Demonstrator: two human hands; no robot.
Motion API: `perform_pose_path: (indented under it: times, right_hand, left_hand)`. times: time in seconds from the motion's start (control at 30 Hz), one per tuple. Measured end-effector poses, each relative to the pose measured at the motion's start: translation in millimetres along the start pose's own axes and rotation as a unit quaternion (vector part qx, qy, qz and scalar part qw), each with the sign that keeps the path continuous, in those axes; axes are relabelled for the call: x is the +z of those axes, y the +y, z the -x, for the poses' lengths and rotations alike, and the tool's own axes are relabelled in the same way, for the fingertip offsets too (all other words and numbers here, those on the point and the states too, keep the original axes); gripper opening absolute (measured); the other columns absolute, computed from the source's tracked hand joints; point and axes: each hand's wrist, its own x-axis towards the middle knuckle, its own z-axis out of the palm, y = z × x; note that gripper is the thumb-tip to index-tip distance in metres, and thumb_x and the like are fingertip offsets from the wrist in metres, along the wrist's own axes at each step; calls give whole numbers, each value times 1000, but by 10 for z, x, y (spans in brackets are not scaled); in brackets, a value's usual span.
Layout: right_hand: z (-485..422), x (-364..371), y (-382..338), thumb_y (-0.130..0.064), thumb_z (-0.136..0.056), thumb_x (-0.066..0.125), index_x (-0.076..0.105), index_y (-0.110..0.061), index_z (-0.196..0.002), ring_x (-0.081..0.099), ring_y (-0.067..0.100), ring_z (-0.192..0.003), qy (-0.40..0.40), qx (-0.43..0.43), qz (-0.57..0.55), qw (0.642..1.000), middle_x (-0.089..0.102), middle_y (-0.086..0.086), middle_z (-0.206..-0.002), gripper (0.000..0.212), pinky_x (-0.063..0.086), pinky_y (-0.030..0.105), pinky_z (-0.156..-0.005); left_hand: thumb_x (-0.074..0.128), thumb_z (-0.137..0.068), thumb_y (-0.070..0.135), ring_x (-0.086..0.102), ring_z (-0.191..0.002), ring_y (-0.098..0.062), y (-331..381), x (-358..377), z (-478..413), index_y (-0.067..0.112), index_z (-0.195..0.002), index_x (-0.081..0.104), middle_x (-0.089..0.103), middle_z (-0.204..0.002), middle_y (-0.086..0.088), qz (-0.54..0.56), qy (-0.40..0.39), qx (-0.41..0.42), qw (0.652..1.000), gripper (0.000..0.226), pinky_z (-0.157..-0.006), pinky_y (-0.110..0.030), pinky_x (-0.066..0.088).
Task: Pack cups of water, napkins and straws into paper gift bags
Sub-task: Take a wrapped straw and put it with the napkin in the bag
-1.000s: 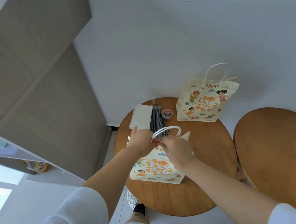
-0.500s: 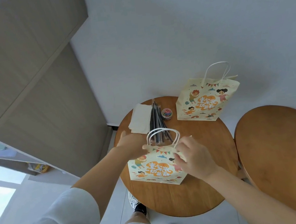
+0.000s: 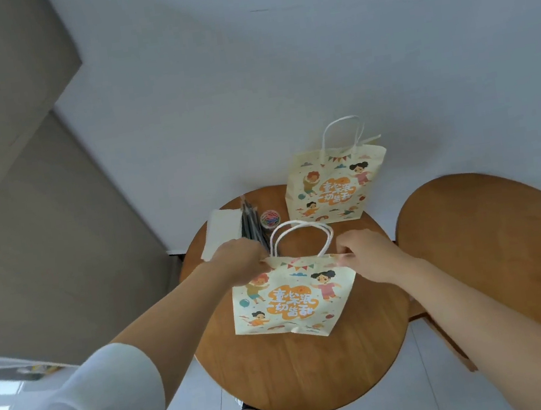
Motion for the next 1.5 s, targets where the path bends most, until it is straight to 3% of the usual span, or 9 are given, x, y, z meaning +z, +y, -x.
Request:
perform_pose_path:
  times: [0.43, 0.67, 0.77, 0.87, 0.93, 1.03, 1.27, 1.4, 1.5]
  right_hand:
    - [-478, -668, 828, -9, -90, 52, 48, -14, -68, 48, 22, -75, 115, 121, -21, 986, 51, 5, -82, 23, 32, 30, -61]
    - [-829, -360, 784, 8, -86, 41, 61, 1, -106, 51, 33, -101, 178, 203, -25, 962, 54, 17, -105, 29, 36, 31, -71]
    - [-874, -226, 690, -4, -89, 51, 48, -5, -126, 39, 26, -120, 171, 232, 18, 957, 48, 8, -126, 37, 39, 29, -91]
    - [-855, -115, 627, -20, -92, 55, 18, -5, -145, 17, 25, -141, 152, 262, 60, 951, 24, 11, -151, 66, 21, 32, -112]
    - [-832, -91, 540, -19, -94, 50, -1, -3, -148, -2, 27, -146, 127, 281, 52, 950, 1, 13, -157, 76, 9, 36, -117]
    - [-783, -115, 385, -14, -94, 46, -9, -3, -148, -9, 26, -145, 107, 277, 45, 954, -11, 13, -157, 77, 4, 37, -118]
    - [-579, -146, -107, -18, -96, 46, 6, -3, -149, 8, 26, -145, 84, 200, 23, 976, 8, 13, -157, 68, 12, 33, -119]
    - [-394, -162, -578, -18, -93, 48, 34, -6, -139, 39, 26, -128, 112, 130, 30, 985, 43, 10, -139, 49, 35, 32, -104]
    - [-251, -110, -1026, -17, -92, 45, 42, -5, -132, 46, 29, -119, 114, 74, 30, 990, 50, 12, -129, 41, 41, 34, -94]
  left_hand:
    - [46, -99, 33, 51, -75, -20, 601, -461, -1247, 10, -102, 66, 59, -86, -4, -22, 53, 65, 996, 31, -59, -28, 35]
    - [44, -99, 14, 57, -84, -22, 563, -278, -1585, 11, -114, 57, 62, -104, -6, -12, 67, 6, 998, 20, -63, -30, 43]
    - [44, -98, 13, 58, -97, -25, 525, -237, -1621, 12, -120, 51, 59, -109, -8, 19, 87, -9, 996, 22, -71, -34, 48]
    - [40, -101, 20, 53, -105, -26, 477, -229, -1606, 11, -125, 48, 55, -116, -9, 44, 99, -10, 994, 27, -81, -36, 49]
    - [39, -101, 22, 51, -108, -25, 428, -227, -1562, 11, -128, 46, 53, -120, -9, 56, 106, -13, 993, 30, -86, -39, 49]
    - [40, -100, 21, 48, -113, -24, 363, -246, -1434, 11, -133, 42, 49, -125, -9, 77, 120, -4, 990, 34, -89, -36, 47]
    - [41, -99, 21, 48, -117, -24, 293, -369, -846, 14, -137, 41, 47, -131, -7, 63, 127, -6, 990, 39, -93, -38, 47]
    - [41, -98, 22, 54, -96, -21, 189, -358, -356, 13, -107, 51, 56, -117, -7, 78, 143, -44, 986, 16, -75, -31, 43]
    - [38, -100, 25, 56, -106, -23, -15, -314, 61, 12, -119, 54, 58, -121, -5, 65, 155, -68, 983, 28, -86, -35, 46]
